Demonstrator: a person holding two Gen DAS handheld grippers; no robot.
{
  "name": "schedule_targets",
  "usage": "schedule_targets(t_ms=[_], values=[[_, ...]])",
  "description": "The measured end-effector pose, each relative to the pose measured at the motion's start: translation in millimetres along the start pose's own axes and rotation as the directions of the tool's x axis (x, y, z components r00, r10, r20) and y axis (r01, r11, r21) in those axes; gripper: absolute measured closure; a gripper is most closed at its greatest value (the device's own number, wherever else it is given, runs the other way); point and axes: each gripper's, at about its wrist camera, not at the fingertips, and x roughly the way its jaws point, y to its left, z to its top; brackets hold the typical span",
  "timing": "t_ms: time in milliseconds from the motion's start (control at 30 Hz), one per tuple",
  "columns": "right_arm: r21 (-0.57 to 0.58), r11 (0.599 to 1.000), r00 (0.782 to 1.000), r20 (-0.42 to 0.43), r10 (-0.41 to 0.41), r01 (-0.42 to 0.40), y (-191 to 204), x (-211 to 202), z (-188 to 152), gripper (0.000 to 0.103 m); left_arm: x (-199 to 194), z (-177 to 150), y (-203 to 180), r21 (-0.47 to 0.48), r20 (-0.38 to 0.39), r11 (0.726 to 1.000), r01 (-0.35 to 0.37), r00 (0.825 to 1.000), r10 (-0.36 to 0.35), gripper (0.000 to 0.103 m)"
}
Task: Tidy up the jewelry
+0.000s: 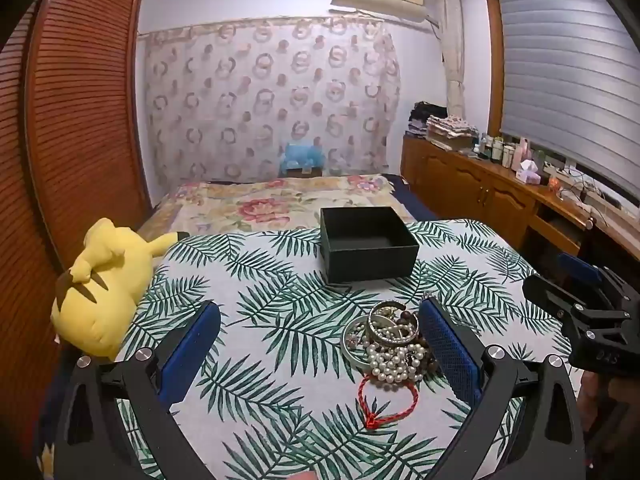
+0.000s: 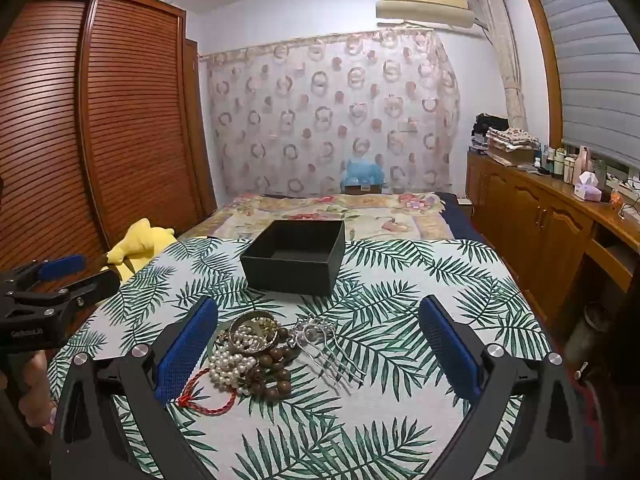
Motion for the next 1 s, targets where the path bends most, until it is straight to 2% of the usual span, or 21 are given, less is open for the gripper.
schedule_targets(t_ms=[1000], values=[[0.002, 1.0, 1.0, 0.001, 0.001, -0.001, 0.1, 0.4, 0.1, 0.003, -0.1, -0.1, -0.4, 0.005, 0.002, 1.0, -0.005, 1.0, 0.005, 0.007]])
